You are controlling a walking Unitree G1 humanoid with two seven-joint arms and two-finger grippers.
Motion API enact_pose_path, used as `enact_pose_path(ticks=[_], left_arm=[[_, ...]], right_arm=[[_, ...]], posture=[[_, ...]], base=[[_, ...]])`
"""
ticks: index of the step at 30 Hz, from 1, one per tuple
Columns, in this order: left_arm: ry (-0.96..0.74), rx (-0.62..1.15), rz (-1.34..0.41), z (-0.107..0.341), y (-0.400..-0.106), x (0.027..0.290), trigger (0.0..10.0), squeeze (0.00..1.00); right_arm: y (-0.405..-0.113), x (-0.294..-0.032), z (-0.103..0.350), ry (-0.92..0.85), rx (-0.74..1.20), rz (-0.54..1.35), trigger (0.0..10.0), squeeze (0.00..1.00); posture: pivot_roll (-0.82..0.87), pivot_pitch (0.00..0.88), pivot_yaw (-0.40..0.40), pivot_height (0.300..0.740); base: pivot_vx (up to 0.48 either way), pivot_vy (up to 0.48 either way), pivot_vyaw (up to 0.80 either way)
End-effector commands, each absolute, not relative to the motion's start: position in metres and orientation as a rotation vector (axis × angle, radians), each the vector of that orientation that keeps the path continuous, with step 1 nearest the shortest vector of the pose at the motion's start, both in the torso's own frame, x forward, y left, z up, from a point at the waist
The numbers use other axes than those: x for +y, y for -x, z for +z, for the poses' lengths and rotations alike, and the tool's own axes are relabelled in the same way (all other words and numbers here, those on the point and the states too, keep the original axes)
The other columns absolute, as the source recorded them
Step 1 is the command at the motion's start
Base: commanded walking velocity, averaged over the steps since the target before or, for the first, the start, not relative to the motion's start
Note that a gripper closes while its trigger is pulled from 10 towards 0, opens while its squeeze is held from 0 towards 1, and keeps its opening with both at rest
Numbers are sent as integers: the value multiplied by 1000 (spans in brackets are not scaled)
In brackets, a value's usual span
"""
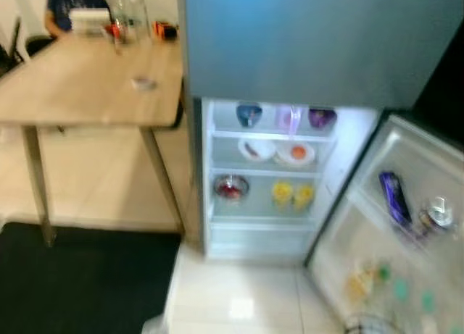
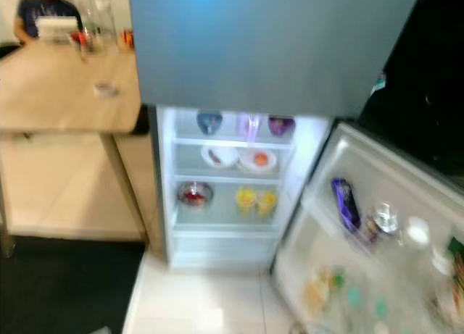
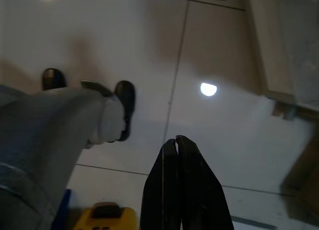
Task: Restocking fridge
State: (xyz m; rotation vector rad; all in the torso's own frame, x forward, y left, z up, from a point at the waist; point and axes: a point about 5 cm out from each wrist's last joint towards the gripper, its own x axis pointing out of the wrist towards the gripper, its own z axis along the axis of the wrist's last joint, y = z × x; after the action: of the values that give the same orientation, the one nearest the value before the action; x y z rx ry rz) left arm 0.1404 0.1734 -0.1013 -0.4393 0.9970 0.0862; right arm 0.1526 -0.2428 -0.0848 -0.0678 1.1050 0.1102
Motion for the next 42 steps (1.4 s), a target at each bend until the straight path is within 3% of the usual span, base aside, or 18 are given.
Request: enact_pose_path(ticks=[1, 9, 20, 27, 42], left_arm=[[436, 1011, 80, -102, -138, 172, 10000, 0], [444, 1007, 72, -102, -139, 171, 10000, 0], [438, 999, 55, -101, -141, 171, 10000, 0], [442, 1003, 51, -102, -139, 170, 10000, 0], [450, 980, 33, -100, -141, 168, 10000, 0]], right_arm=[[-148, -244, -86, 64, 1116, 105, 10000, 0], [-147, -244, -87, 56, 1116, 101, 10000, 0], [-148, -245, -86, 53, 1113, 101, 10000, 0], [-149, -246, -85, 68, 1115, 110, 10000, 0], [-147, -242, -87, 58, 1135, 126, 10000, 0]], posture=[[-108, 0, -61, 740], [-110, 0, -57, 740], [-110, 0, -57, 740], [-114, 0, -58, 740], [-114, 0, -57, 740]], base=[[0, 0, 0], [0, 0, 0], [0, 0, -771], [0, 0, 0], [0, 0, -800]])
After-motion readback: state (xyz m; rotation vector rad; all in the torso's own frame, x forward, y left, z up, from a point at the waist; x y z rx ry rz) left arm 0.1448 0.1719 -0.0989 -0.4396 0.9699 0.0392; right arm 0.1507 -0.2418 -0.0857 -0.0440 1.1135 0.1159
